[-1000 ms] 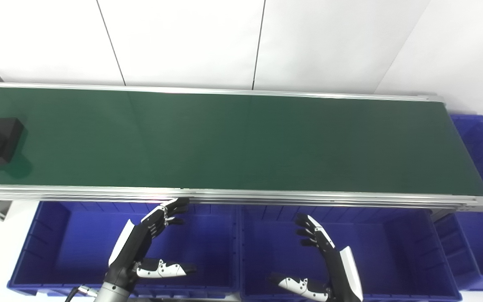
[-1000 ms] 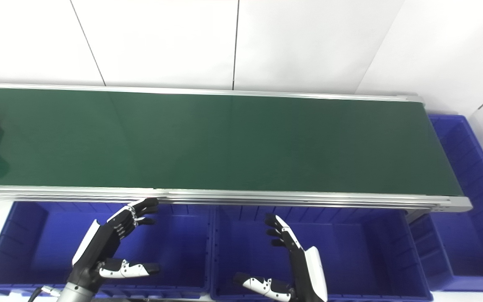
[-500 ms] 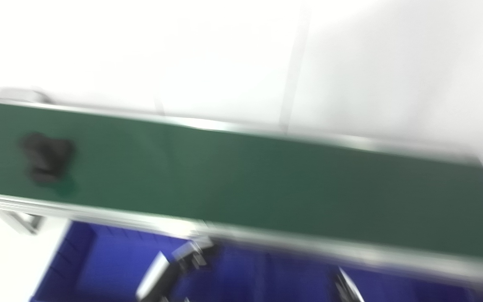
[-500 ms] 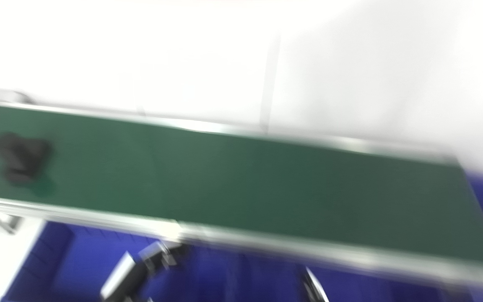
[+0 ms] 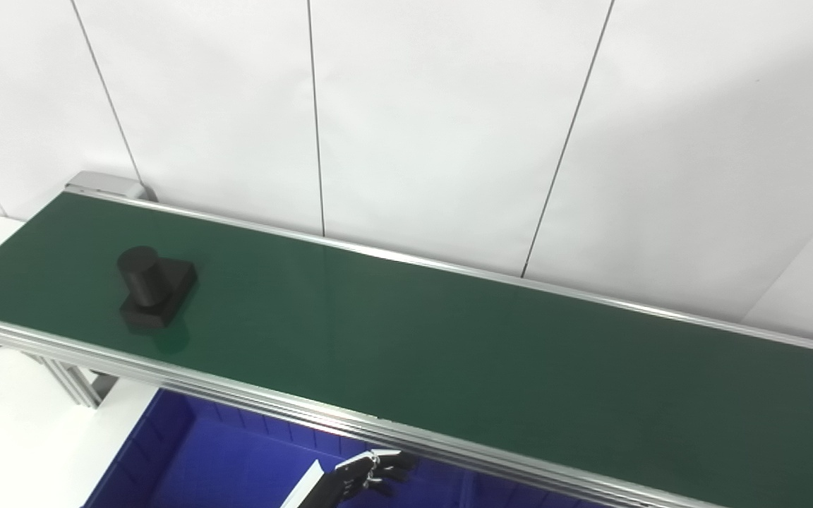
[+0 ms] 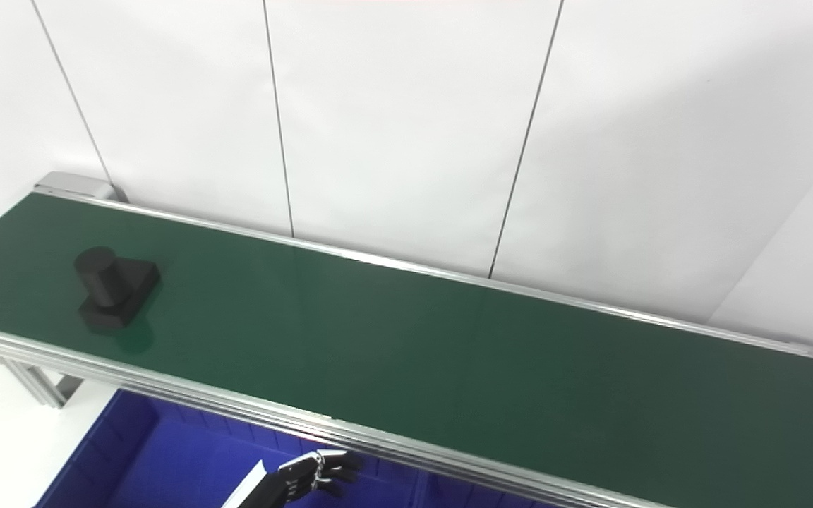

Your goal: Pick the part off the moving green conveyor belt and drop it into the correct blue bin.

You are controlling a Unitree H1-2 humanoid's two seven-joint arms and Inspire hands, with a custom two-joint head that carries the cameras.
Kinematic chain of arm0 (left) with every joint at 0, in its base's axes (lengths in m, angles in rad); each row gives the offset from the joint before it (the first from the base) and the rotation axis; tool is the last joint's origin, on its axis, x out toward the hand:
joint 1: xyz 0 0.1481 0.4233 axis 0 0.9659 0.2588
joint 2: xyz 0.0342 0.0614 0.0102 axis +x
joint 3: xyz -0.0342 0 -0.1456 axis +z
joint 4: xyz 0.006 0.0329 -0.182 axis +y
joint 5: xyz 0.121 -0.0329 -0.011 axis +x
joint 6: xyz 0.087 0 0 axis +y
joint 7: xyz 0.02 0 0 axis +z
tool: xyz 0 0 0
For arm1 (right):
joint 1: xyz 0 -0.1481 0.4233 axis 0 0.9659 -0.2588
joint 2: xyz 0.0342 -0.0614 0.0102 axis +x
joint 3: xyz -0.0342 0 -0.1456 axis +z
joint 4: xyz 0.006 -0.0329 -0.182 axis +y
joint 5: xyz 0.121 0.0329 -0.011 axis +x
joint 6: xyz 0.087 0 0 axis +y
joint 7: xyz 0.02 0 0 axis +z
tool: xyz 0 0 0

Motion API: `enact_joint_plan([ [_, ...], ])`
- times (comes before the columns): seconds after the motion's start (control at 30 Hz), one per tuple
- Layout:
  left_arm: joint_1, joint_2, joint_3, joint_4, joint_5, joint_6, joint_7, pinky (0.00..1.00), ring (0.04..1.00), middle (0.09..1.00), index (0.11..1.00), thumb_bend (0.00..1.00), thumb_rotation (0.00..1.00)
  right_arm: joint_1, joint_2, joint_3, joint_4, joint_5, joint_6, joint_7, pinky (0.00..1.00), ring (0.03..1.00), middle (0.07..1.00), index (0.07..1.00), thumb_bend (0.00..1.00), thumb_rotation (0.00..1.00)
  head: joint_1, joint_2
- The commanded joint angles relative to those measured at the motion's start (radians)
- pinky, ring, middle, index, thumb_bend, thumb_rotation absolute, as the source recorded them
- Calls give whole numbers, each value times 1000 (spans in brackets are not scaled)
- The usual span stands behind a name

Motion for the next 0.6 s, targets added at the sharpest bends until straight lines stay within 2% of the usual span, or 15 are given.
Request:
enact_joint_plan([
  [0.0,-16,6,-13,-12,10,-34,34,672,748,792,764,987,210,4,-9,3,-19,2,-59,-20,817,845,891,938,602,15,6,-2],
  [0.27,-31,16,-51,2,22,-34,82,668,742,790,764,993,216,-6,-33,24,-10,20,-59,-40,835,851,898,945,591,2,40,-16],
  [0.37,-36,16,-62,8,15,-34,88,672,742,786,762,994,208,-13,-48,32,0,31,-59,-51,845,854,903,948,583,0,74,-22],
  [0.43,-39,15,-66,11,11,-34,86,675,743,786,764,994,202,-11,-43,21,2,24,-58,-52,836,859,904,946,587,0,91,-25],
  [0.5,-42,13,-70,15,8,-34,87,679,741,782,761,996,195,-9,-37,10,5,8,-58,-57,760,849,901,940,597,30,99,-26],
  [0.57,-44,12,-75,18,10,-34,92,683,743,780,760,993,188,-10,-36,7,7,7,-59,-59,763,859,905,940,599,27,102,-26],
])
